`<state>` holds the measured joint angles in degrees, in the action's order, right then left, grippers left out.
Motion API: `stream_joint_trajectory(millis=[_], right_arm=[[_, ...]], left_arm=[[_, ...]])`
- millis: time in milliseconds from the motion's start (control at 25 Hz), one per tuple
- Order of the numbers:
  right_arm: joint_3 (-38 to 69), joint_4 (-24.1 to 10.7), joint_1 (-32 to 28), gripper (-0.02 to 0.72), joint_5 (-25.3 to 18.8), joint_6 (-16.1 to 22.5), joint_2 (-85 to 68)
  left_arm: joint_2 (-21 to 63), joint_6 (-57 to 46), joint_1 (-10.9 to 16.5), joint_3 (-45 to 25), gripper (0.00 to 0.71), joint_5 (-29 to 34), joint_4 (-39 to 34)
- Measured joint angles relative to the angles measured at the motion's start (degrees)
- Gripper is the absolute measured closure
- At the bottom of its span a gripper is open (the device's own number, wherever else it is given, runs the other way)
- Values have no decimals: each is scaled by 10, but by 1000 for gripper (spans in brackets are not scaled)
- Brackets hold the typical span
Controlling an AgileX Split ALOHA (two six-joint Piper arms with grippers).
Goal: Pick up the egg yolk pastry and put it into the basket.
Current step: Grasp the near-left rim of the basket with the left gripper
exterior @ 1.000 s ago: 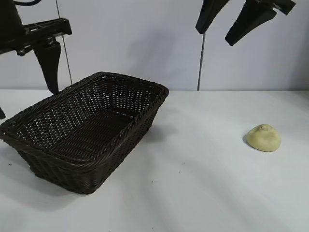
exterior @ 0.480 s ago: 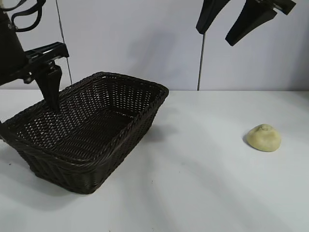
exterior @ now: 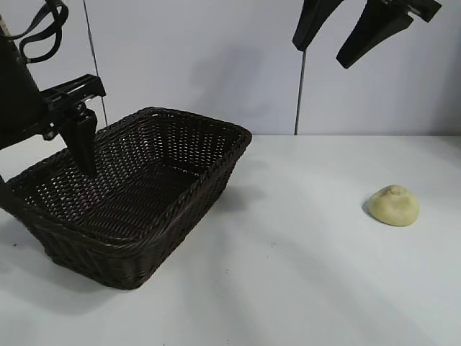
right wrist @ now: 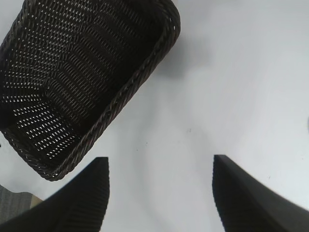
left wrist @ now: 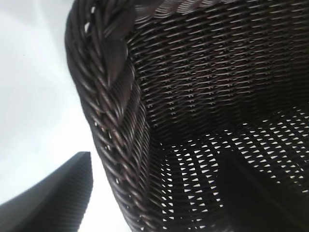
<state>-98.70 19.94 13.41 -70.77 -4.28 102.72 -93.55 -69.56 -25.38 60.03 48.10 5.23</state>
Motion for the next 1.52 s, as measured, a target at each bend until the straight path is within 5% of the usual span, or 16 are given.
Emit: stream_joint_trajectory(millis=[920,1520], right_arm=[[0,-2,0,251,-1,0,0],[0,-2,0,251,-1,0,0]], left_arm=[[0,21,30,-8,186,-14,-5],[0,66,30,-76,186,-110,29]])
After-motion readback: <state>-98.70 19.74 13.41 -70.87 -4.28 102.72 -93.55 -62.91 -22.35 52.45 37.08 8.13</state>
